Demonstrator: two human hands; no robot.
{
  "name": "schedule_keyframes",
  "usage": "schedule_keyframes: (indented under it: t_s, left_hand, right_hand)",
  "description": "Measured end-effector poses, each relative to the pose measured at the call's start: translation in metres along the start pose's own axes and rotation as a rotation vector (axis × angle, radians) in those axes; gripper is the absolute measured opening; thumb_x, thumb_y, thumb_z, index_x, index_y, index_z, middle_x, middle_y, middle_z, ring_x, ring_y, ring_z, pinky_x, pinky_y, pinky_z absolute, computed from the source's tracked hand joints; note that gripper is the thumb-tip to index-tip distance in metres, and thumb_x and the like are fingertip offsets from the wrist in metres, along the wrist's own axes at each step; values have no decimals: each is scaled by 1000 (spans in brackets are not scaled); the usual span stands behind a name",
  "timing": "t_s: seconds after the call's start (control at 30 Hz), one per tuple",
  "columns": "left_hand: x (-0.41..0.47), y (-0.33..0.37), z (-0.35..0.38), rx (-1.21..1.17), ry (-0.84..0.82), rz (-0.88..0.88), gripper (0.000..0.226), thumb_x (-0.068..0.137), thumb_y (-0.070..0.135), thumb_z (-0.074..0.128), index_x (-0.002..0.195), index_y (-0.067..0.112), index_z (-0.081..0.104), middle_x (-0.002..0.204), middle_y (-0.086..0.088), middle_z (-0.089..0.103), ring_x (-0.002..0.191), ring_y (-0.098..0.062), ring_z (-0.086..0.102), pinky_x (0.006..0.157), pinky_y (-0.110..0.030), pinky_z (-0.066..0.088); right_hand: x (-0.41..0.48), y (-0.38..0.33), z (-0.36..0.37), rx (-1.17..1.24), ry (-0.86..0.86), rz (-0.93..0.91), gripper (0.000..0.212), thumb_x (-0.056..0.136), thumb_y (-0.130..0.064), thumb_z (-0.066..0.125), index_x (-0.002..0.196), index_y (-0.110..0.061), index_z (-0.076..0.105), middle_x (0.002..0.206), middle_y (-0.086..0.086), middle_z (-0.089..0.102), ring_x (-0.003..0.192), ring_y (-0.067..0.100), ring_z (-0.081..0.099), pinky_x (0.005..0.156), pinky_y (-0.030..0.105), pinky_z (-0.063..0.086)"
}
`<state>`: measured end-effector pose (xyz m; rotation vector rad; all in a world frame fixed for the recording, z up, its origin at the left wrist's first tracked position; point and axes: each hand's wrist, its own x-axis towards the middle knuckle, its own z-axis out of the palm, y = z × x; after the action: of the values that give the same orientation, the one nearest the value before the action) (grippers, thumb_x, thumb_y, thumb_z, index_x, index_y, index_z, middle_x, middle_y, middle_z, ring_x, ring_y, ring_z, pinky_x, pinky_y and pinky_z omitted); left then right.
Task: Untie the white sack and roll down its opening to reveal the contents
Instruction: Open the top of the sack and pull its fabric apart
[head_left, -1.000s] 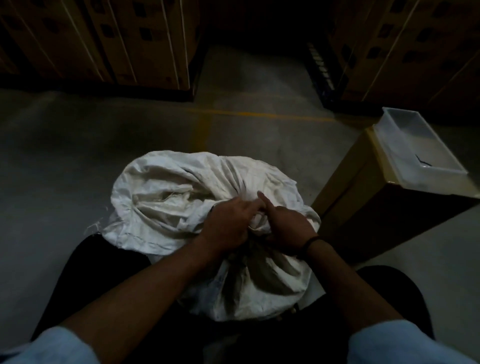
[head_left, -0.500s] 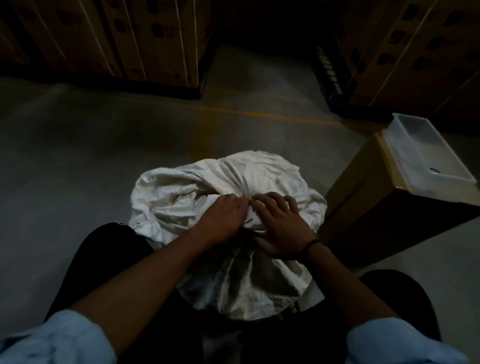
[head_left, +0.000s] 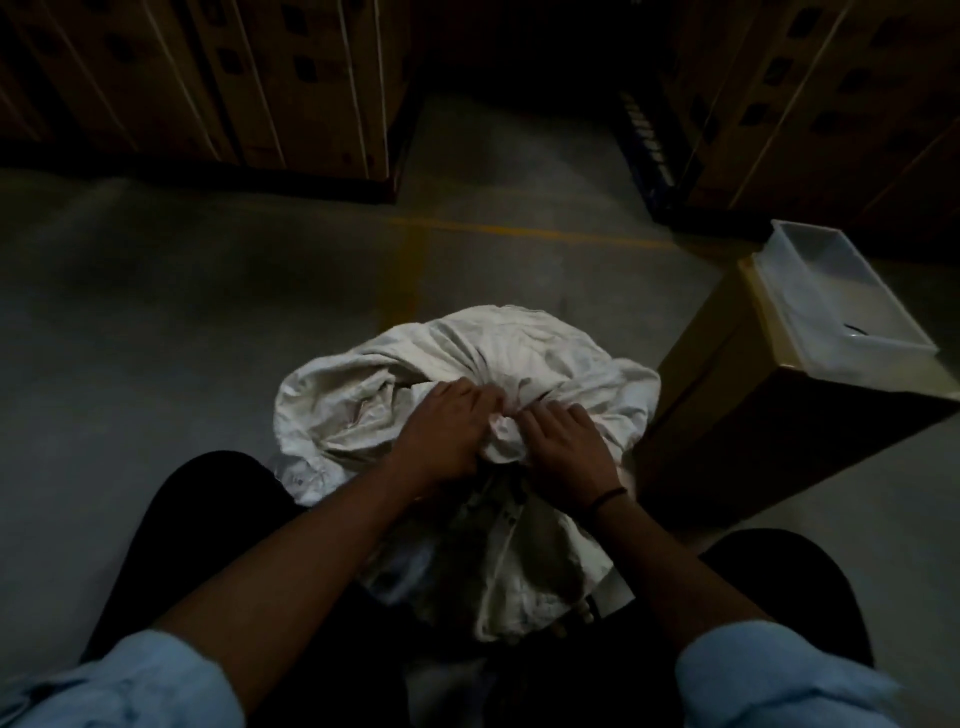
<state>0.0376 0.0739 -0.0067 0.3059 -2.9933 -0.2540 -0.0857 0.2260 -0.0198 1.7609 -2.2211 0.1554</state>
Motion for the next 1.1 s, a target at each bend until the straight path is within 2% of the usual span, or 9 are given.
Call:
schedule_keyframes:
  t_s: [0.17, 0.33, 0.47, 0.6, 0.67, 0.77, 0.87, 0.97, 1.1]
  left_hand:
    - [-5, -33, -9, 103, -154, -128, 59, 72, 61, 59, 127, 41, 48, 132, 9, 55, 124, -23, 44, 100, -46, 32]
    - [-14, -62, -16, 55, -153, -163, 61, 66, 72, 55, 116, 38, 61, 117, 6, 66, 116, -26, 54, 95, -42, 36]
    - [-5, -35, -12, 100, -69, 11, 52, 69, 37, 71, 120, 24, 63, 111, -2, 68, 107, -28, 59, 93, -39, 41]
    - [5, -20, -12, 89, -2, 59, 40, 79, 39, 59, 115, 21, 61, 95, -8, 71, 88, -31, 68, 81, -39, 52]
    - [9, -18, -12, 61, 6, 76, 39, 81, 34, 50, 110, 11, 63, 83, -14, 69, 74, -35, 68, 68, -41, 56]
    - [6, -10, -8, -25, 24, -35, 50, 85, 31, 60, 129, 8, 55, 106, -17, 65, 95, -34, 64, 84, -40, 50]
    - [3, -10, -10, -135, -53, -107, 75, 79, 36, 69, 143, 14, 35, 115, -16, 59, 106, -32, 58, 90, -39, 47]
    - [-1, -17, -19, -172, -93, -59, 87, 67, 48, 75, 137, 21, 32, 119, -11, 55, 112, -26, 51, 90, -37, 46]
    - [5, -21, -14, -102, -25, -126, 77, 76, 53, 68, 137, 26, 29, 124, -8, 60, 111, -26, 60, 89, -39, 50]
  right_hand:
    - [-8, 1, -3, -68, 248, -158, 36, 82, -30, 68, 109, -8, 61, 98, 9, 60, 88, 28, 50, 69, 38, 38]
    - [-14, 15, -6, -78, -19, 40, 43, 79, -35, 66, 114, -12, 59, 106, 7, 59, 92, 30, 55, 75, 40, 39]
    - [-6, 28, -14, -41, -233, 114, 85, 60, -47, 71, 134, -16, 43, 136, 9, 42, 128, 34, 42, 102, 44, 36]
    - [2, 8, -34, 387, -203, -20, 128, 55, -68, 70, 153, -11, 10, 159, 9, 15, 147, 25, 12, 120, 37, 15]
    - [12, -10, -34, 372, -189, -29, 123, 61, -60, 71, 153, -16, 3, 158, 6, 17, 144, 26, 22, 116, 42, 27]
    - [19, -23, -19, 258, -120, 79, 92, 84, -35, 58, 154, -23, 0, 138, 7, 42, 108, 31, 57, 83, 42, 52]
    - [19, -14, -5, 62, 42, 83, 60, 92, -27, 41, 149, -13, 31, 107, 12, 61, 76, 29, 64, 56, 37, 50]
    - [17, -5, 0, 5, 196, 47, 40, 88, -24, 44, 120, -9, 62, 105, 14, 67, 70, 29, 66, 45, 33, 50]
    - [18, -4, -8, -17, 348, 52, 21, 94, -18, 45, 109, -11, 58, 116, 9, 67, 84, 26, 68, 47, 31, 50]
